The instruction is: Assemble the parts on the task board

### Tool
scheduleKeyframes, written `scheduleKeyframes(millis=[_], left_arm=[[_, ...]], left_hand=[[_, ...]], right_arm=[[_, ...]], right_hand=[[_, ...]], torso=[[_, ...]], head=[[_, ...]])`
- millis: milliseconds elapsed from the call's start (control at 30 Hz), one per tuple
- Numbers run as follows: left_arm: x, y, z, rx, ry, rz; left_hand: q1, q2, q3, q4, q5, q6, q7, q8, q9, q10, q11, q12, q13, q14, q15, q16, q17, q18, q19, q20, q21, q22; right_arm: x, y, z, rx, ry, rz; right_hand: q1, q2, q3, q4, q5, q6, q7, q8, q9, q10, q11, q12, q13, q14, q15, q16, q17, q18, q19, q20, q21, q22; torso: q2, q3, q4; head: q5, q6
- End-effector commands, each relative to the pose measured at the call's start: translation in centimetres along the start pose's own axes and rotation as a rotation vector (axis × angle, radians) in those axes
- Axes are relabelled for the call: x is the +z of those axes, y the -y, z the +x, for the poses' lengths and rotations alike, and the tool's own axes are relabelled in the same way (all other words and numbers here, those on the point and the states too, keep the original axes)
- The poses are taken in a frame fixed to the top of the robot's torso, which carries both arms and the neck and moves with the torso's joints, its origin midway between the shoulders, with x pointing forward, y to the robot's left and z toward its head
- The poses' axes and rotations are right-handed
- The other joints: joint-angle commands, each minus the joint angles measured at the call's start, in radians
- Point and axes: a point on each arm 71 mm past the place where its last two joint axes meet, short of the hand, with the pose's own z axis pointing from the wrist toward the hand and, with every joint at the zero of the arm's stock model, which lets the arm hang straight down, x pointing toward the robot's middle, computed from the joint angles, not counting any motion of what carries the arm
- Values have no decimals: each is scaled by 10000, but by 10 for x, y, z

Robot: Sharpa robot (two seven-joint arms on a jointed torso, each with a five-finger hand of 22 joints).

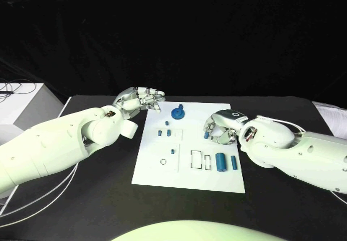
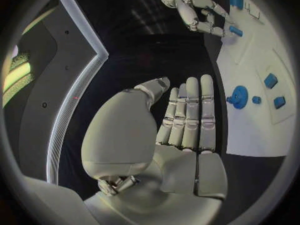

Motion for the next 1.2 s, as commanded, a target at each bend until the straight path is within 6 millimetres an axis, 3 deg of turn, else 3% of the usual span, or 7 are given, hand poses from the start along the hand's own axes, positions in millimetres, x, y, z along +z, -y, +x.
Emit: scheduleKeyframes(millis=[33, 667, 767, 867, 1067, 1200], left_arm=[[0, 1, 2, -104, -167, 61], [0, 1, 2, -111, -208, 3], [0, 0, 2, -111, -211, -8], [0, 0, 2, -110, -210, -14], [0, 0, 2, -113, -216, -24], [0, 0, 2, -111, -207, -26]], left_hand=[[70, 20, -43, -4, -16, 34, 70, -37, -17, 28, 70, -35, -3, 53, 48, -32, -12, 37, 58, -22, -55, -11], [59, 31, -54, 12, -16, 36, 71, -42, -18, 29, 72, -42, -2, 55, 51, -38, -11, 36, 57, -19, -63, -14], [52, 31, -63, 21, -17, 35, 71, -46, -19, 26, 74, -48, -2, 53, 52, -43, -10, 35, 56, -18, -69, -17], [49, 30, -67, 24, -17, 33, 72, -49, -20, 24, 74, -51, -2, 51, 54, -46, -10, 35, 55, -17, -72, -18], [49, 30, -67, 24, -17, 33, 72, -49, -20, 24, 74, -51, -2, 51, 54, -46, -10, 35, 55, -17, -72, -18], [49, 38, -69, 29, -16, 33, 71, -51, -21, 21, 75, -56, -2, 48, 55, -51, -10, 35, 53, -16, -76, -21]], right_arm=[[1, -2, 2, -195, -93, -36], [8, -10, 8, -134, -21, -87], [8, -10, 8, -133, 67, -66], [8, -10, 7, -151, 168, -53], [7, -11, 6, -151, 400, -22], [6, -11, 4, -161, 653, 33]], right_hand=[[-23, -44, 82, 0, -5, 84, 9, 69, 12, 85, -8, 33, 7, 180, -34, 54, -7, -181, 59, 5, 63, 22], [-48, -22, 308, 101, 3, 220, -12, 118, 38, 326, -51, 77, 34, 185, -64, 89, 12, -201, 98, -15, 157, 129], [49, 47, 504, 71, 11, 417, -63, 226, 96, 565, -118, 146, 84, 190, -118, 112, 27, -224, 144, -55, 275, 253], [256, 232, 869, -51, -375, 768, -185, 449, 221, 922, -251, 256, 185, 199, -231, 142, 48, -260, 211, -144, 453, 439], [417, 521, 1228, -310, -449, 1110, -298, 766, 464, 1358, -409, 356, 342, 214, -359, 175, 76, -308, 293, -265, 679, 675], [407, 564, 1362, -420, -518, 1099, -306, 848, 571, 1467, -437, 345, 404, 219, -385, 183, 80, -326, 318, -303, 753, 755]], torso=[[-2, 2, 5], [-5, 0, 8], [-5, 1, 5], [-8, -2, 2], [-11, 2, 13], [-14, 3, 5]], head=[[-4, -6], [0, -43], [-6, -47], [-4, -47], [-4, -52], [1, -51]])
